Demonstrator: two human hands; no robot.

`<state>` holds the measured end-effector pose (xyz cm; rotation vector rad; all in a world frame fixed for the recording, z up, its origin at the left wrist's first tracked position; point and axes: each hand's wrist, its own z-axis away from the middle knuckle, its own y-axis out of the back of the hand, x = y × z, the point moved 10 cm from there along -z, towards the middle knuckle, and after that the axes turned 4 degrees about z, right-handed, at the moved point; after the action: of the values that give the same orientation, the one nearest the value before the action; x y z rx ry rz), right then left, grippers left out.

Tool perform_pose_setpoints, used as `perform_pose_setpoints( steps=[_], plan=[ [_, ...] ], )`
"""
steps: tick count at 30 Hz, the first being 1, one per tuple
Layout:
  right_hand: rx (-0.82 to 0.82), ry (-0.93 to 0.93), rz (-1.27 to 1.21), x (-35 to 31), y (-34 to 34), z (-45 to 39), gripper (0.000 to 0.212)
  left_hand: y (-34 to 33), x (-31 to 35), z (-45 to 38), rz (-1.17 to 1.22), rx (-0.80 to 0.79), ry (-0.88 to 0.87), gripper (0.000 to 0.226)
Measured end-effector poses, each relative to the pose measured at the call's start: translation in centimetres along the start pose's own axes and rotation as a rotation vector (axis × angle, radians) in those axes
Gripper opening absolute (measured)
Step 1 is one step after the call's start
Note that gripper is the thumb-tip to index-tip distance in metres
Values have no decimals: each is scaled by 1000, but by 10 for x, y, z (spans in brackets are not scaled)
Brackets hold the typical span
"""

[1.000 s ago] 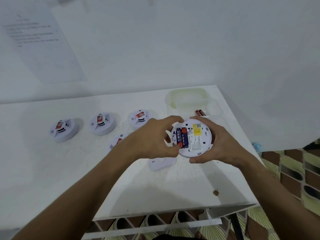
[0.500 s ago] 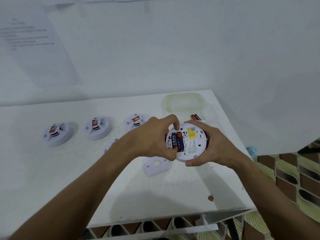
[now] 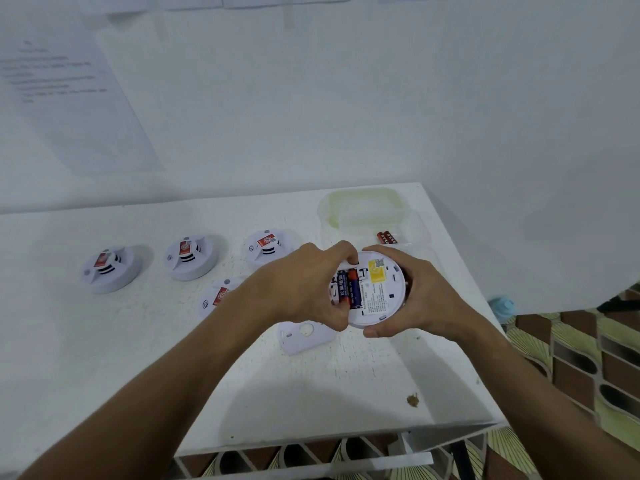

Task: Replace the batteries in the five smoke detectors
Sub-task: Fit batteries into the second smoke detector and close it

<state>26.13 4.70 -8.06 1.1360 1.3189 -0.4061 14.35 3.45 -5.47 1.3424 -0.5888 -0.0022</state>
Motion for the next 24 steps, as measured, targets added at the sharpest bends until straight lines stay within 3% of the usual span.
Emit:
perform_pose_setpoints(
  steps=[9, 14, 17, 21, 24],
  plan=[
    [6, 3, -30, 2, 2, -5, 87, 2, -1, 11, 28, 89, -104, 73],
    [9, -6, -35, 5, 7, -5, 85, 0, -3, 7, 185, 123, -128, 71],
    [35, 0, -23, 7, 18, -4, 85, 1, -11, -3, 328, 137, -57, 76],
    [96, -9, -21, 17, 38, -4, 86, 2, -8, -17, 369, 201, 29, 67],
    [149, -21, -21, 29, 57, -2, 91, 20, 3, -23, 302, 384, 36, 44]
  ],
)
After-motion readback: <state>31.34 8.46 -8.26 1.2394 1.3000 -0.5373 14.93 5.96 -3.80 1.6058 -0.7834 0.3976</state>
